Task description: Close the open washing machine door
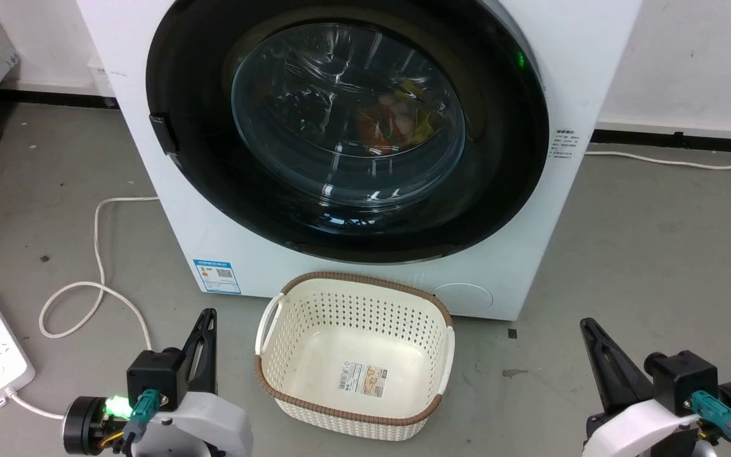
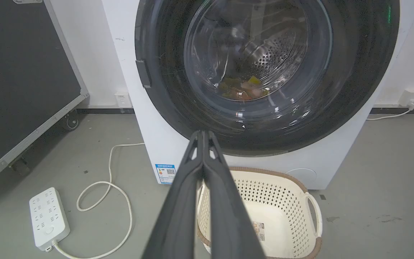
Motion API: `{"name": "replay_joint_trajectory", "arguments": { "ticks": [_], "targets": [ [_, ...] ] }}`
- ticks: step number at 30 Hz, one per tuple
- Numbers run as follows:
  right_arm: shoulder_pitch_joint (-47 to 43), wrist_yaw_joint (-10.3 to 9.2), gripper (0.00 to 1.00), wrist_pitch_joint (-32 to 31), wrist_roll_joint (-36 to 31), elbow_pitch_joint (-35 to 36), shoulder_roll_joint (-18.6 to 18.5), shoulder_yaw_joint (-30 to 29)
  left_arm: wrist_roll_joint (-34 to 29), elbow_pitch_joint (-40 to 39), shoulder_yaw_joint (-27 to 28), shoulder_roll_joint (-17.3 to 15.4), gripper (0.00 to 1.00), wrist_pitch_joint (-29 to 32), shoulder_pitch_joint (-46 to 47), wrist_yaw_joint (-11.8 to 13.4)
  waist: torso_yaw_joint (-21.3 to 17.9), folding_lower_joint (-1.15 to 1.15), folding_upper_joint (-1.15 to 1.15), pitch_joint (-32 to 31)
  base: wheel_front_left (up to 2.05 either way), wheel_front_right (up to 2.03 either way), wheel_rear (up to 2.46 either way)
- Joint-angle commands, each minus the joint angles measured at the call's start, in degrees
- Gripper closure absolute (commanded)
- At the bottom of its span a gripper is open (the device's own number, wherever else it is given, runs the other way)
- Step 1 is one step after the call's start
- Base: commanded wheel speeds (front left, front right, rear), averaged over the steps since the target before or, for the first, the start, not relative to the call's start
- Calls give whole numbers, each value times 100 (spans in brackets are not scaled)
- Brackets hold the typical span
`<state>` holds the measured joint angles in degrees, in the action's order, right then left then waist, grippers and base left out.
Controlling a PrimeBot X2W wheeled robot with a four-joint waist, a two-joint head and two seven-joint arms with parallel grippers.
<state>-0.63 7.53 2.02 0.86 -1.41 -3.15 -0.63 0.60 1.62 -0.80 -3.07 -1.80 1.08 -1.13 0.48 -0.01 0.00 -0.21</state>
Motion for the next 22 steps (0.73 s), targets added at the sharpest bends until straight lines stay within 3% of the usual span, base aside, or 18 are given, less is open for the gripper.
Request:
{"name": "replay_joint_trajectory", "arguments": {
  "ticks": [1,22],
  "targets": [
    [57,-4,100,-52,-45,49,24,16,-32,-46,29,3,100,31,-85,40,-3,1,0,2,0,0,0],
    [63,-4,100,-202,-86,141,27,63,-60,-162,80,19,100,180,-108,113,-48,1,0,21,0,0,0]
  ]
}}
